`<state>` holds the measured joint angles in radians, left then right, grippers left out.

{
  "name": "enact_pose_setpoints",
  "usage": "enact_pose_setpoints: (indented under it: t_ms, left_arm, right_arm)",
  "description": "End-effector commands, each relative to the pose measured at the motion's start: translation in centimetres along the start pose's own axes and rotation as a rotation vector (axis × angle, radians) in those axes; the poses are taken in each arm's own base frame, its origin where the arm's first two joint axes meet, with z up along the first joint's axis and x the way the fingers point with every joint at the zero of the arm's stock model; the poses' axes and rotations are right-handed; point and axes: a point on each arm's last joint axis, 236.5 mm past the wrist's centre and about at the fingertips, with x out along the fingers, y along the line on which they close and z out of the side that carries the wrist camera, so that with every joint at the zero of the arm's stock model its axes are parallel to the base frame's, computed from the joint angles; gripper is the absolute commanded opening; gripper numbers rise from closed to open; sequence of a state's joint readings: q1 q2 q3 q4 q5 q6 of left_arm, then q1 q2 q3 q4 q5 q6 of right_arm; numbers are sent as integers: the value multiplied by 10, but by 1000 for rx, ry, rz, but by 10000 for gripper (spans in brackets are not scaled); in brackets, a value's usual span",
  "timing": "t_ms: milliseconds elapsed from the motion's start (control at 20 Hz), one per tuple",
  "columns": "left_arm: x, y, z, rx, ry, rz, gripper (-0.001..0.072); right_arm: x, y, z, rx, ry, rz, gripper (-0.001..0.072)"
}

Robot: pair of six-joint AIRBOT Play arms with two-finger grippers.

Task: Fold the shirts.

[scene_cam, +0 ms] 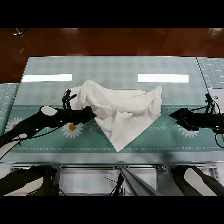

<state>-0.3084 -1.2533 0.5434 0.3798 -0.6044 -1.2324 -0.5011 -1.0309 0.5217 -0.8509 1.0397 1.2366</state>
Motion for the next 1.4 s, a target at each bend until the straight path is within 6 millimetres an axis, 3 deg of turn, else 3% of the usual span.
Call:
enact_pose_setpoints:
  t_ms: [0,100,200,350,650,700,750,800,900,1000,1050,1150,1250,1350]
  left_arm:
    - [-3,-22,18,37,-45,-36,20]
    - [-7,-38,26,58,-54,-65,20]
    - [-10,-52,34,77,-68,-89,20]
    - [-14,-64,42,93,-84,-109,20]
    - [-14,-65,38,93,-67,-114,20]
    - [-14,-65,38,94,-67,-114,20]
    - [-15,-65,39,93,-69,-115,20]
    - [-17,-67,42,92,-67,-124,20]
    - [-36,-85,61,141,-79,-172,18]
    - [-78,-119,107,174,-194,-239,18]
    - [-115,-146,139,206,-295,-283,18]
    - [-209,-210,188,301,-511,-378,18]
    - [-313,-276,202,437,-708,-468,18]
    - [-404,-328,183,605,-853,-520,18]
  right_arm:
    - [-5,4,27,3,-93,3,620]
    - [-6,8,41,-9,-92,8,619]
    - [5,16,47,-31,-42,14,619]
    - [39,33,48,-82,63,22,619]
    - [95,81,38,-180,199,60,619]
    - [98,87,37,-199,208,63,579]
    - [99,95,37,-208,210,72,332]
    - [98,105,37,-243,209,90,17]
    - [84,126,44,-295,220,126,23]
    - [48,166,72,-376,164,170,22]
    - [18,194,94,-436,85,178,22]
    - [-69,261,138,-573,-146,194,22]
    - [-167,327,141,-711,-349,258,22]
    - [-270,377,115,-853,-572,315,22]
